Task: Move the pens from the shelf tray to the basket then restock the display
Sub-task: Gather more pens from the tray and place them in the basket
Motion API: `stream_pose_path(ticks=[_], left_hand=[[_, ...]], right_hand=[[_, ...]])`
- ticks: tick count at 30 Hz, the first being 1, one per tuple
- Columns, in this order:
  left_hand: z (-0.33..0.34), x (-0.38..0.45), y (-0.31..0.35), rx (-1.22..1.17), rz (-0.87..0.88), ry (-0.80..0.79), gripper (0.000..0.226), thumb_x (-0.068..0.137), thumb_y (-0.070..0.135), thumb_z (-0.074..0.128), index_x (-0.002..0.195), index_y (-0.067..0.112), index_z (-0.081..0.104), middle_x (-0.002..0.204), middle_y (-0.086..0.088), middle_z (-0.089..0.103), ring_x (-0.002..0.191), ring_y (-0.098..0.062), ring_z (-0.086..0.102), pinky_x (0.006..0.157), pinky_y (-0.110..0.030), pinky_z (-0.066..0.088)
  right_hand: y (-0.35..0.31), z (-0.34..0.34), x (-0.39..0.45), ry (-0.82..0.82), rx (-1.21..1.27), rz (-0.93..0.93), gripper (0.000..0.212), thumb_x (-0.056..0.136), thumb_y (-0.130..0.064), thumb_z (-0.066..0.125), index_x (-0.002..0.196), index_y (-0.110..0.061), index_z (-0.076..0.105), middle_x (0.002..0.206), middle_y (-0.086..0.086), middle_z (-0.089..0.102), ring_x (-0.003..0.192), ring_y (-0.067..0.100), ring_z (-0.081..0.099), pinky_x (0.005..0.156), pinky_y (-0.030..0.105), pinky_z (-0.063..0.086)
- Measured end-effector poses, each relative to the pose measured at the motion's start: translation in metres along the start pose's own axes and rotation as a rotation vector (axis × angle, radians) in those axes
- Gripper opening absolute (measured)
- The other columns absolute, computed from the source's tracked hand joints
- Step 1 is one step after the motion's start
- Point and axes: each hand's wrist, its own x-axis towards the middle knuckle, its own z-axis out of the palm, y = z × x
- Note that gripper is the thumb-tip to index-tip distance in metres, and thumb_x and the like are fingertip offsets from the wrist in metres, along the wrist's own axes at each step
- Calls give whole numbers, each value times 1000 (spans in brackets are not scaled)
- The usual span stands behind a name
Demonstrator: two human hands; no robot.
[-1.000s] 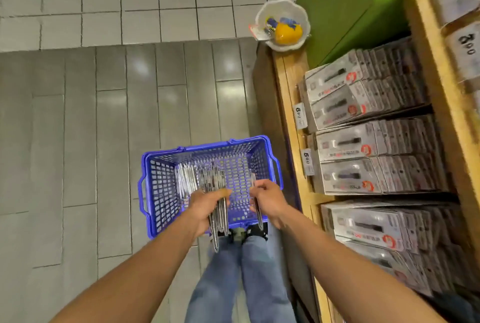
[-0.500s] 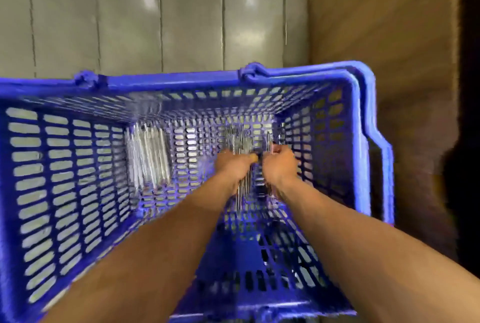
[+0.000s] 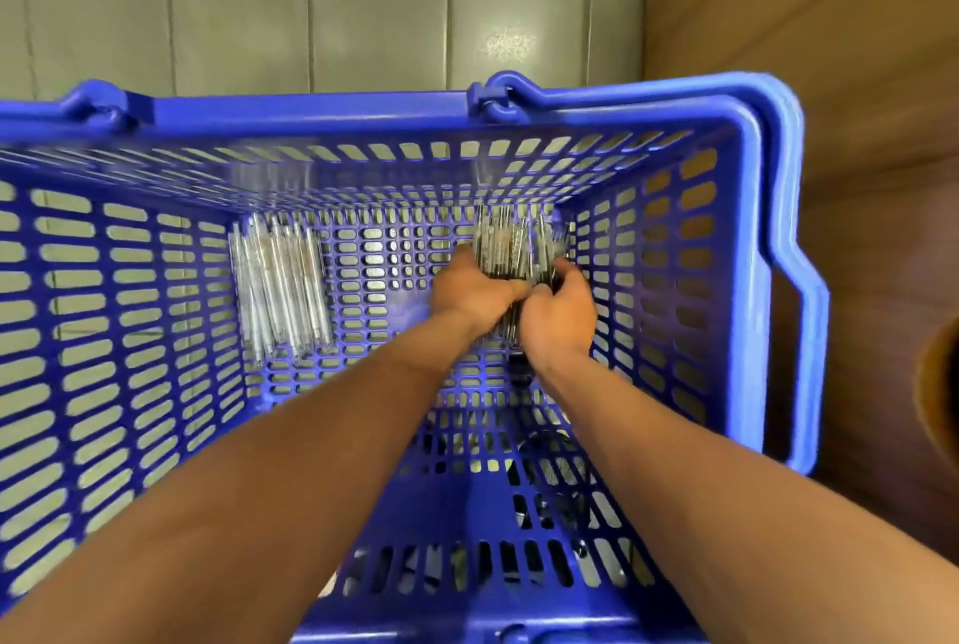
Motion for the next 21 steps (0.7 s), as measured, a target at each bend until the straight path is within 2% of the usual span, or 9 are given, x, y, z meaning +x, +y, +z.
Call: stream_pose_path(ticks=[3,7,10,12,14,16,18,19,21], left_hand=[[-9,-6,1,35,10,-19,59,79,31,78,131,15,54,122,-3,66,107,-23,63,81,-25,47],[-17,-18,2,41,-20,-46,57,87,22,69,139,9,48,101,4,57,70,-9,53,60,-19,41],[-22,-28,1,56,-30,-93,58,93,16,61,146,10,42,98,1,58,63,-6,53,50,-20,41],[-27,-37,2,50,-31,-112,54,94,16,57,146,11,43,108,-5,64,71,-17,62,60,-28,51],[-36,-49,4,20,-45,-128,52,95,16,56,145,12,44,122,-9,63,86,-25,66,81,-35,56],[-47,-66,8,-37,-49,-150,36,96,13,55,132,12,56,114,-9,64,85,-24,63,87,-38,55],[-64,-90,15,-80,-45,-168,11,96,11,55,98,19,63,102,-8,64,88,-26,62,90,-43,56],[-73,-103,20,-96,-43,-182,16,97,11,55,86,23,59,101,-8,63,90,-26,62,89,-43,56],[-92,-132,31,-154,-38,-201,23,98,10,51,80,24,54,99,-9,62,90,-25,61,83,-39,52]], right_hand=[[-6,-6,-4,-17,34,31,47,98,-11,44,144,-14,39,135,9,55,119,29,55,100,46,46],[-11,-16,-16,-54,6,37,38,97,-12,46,135,-15,47,126,9,61,112,31,59,98,48,47],[-14,-24,-24,-99,0,52,47,96,-10,46,142,-15,43,130,11,60,112,31,59,97,45,48],[-15,-31,-28,-124,6,49,52,94,-10,47,145,-16,39,129,13,61,99,25,57,84,38,47],[-18,-41,-35,-141,-1,58,54,94,-12,48,146,-17,37,127,13,62,87,20,54,72,32,44],[-21,-53,-46,-172,4,63,51,94,-13,51,144,-15,41,127,9,61,77,13,52,64,22,41],[-32,-71,-63,-214,12,82,41,94,-16,56,134,-13,52,117,5,64,79,13,54,68,24,43],[-39,-81,-72,-238,36,96,31,93,-16,56,124,-12,59,105,6,66,81,17,55,72,30,45],[-55,-103,-94,-272,107,121,13,94,-12,53,97,-17,65,88,6,65,79,23,56,70,35,42]])
